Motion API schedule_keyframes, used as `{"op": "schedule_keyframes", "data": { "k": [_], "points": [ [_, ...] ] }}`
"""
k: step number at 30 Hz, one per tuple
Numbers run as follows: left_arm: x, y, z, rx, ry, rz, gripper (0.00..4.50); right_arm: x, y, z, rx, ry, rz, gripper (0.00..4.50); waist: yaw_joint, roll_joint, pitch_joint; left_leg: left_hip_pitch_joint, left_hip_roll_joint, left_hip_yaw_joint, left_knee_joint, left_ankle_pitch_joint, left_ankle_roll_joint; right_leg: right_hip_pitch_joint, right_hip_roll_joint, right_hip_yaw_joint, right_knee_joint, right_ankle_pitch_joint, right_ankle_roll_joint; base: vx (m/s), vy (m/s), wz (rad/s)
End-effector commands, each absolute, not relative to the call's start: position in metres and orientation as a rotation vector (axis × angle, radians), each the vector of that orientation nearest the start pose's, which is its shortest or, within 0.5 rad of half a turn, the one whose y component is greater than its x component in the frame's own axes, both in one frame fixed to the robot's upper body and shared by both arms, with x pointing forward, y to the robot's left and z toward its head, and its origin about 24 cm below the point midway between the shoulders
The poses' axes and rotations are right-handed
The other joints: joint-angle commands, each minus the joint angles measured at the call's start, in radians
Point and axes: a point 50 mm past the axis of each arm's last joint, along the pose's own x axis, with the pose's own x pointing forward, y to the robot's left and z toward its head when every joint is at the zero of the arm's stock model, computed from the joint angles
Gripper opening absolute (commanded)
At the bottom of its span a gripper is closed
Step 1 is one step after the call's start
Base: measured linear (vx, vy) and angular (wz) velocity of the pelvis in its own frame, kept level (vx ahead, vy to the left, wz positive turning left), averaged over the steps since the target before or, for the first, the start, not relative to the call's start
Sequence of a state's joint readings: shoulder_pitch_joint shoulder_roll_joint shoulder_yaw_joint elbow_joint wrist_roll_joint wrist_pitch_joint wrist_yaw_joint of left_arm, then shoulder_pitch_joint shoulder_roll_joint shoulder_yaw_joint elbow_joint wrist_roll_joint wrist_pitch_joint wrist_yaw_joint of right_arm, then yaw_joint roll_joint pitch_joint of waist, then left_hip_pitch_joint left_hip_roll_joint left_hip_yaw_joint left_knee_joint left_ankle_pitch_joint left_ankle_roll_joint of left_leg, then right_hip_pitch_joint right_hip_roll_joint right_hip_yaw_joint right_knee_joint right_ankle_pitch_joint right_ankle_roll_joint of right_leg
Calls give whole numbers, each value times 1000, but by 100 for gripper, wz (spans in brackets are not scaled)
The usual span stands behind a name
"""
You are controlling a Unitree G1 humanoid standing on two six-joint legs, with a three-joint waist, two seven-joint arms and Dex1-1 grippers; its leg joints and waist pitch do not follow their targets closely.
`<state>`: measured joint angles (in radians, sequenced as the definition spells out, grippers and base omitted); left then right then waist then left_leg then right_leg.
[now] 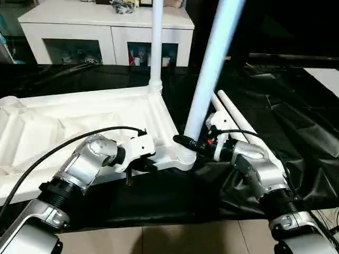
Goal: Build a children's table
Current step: Insert table leg to table base
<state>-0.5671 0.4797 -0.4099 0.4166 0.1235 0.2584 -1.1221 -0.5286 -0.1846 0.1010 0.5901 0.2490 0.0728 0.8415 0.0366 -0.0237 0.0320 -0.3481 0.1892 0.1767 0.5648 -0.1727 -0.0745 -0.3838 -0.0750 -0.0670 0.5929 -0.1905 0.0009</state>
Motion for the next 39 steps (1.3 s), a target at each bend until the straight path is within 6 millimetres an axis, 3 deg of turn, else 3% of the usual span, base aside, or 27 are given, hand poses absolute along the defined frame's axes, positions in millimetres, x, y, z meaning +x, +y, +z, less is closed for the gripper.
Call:
{"op": "schedule_keyframes", "data": {
  "k": [1, 2, 5, 10, 17, 28, 35, 39],
  "points": [
    [305, 148, 41, 660, 670, -1250, 0, 320, -149, 13, 113, 367, 716, 184, -2, 24, -27, 15, 45, -32, -85, -546, -40, 1, -70, 47, -103, -503, -151, 0, 0, 0],
    [306, 147, 40, 658, 667, -1242, 0, 320, -153, 14, 136, 359, 695, 184, -1, 28, -27, 18, 46, -34, -85, -559, -41, 1, -71, 47, -104, -512, -150, 0, 0, 0],
    [306, 147, 40, 655, 664, -1239, 0, 318, -156, 14, 156, 355, 681, 184, 0, 26, -28, 18, 45, -34, -86, -564, -37, 1, -71, 46, -109, -522, -142, 0, 0, 0],
    [307, 146, 41, 648, 655, -1229, 0, 310, -160, 9, 167, 354, 677, 184, 3, 29, -28, 16, 47, -31, -89, -540, -35, 4, -71, 47, -105, -466, -155, 0, 0, 0],
    [308, 145, 42, 668, 649, -1238, 0, 295, -149, -1, 80, 380, 744, 184, 12, 34, -34, 7, 45, -22, -89, -449, -18, 16, -70, 50, -96, -362, -179, 0, 0, 0],
    [309, 145, 45, 709, 648, -1273, 0, 308, -130, 10, -46, 390, 853, 184, 5, 33, -30, 12, 42, -32, -91, -510, -23, 6, -76, 44, -116, -582, -107, 0, 0, 0],
    [307, 144, 44, 704, 650, -1272, 0, 305, -125, 4, -62, 487, 924, 184, 1, 27, -31, 11, 45, -32, -93, -517, -23, 4, -73, 47, -111, -518, -123, 0, 0, 0],
    [308, 145, 44, 701, 651, -1258, 0, 304, -130, -2, -68, 495, 889, 184, 1, 23, -31, 12, 45, -30, -92, -519, -23, 2, -74, 47, -114, -528, -122, 0, 0, 0]
  ]
}}
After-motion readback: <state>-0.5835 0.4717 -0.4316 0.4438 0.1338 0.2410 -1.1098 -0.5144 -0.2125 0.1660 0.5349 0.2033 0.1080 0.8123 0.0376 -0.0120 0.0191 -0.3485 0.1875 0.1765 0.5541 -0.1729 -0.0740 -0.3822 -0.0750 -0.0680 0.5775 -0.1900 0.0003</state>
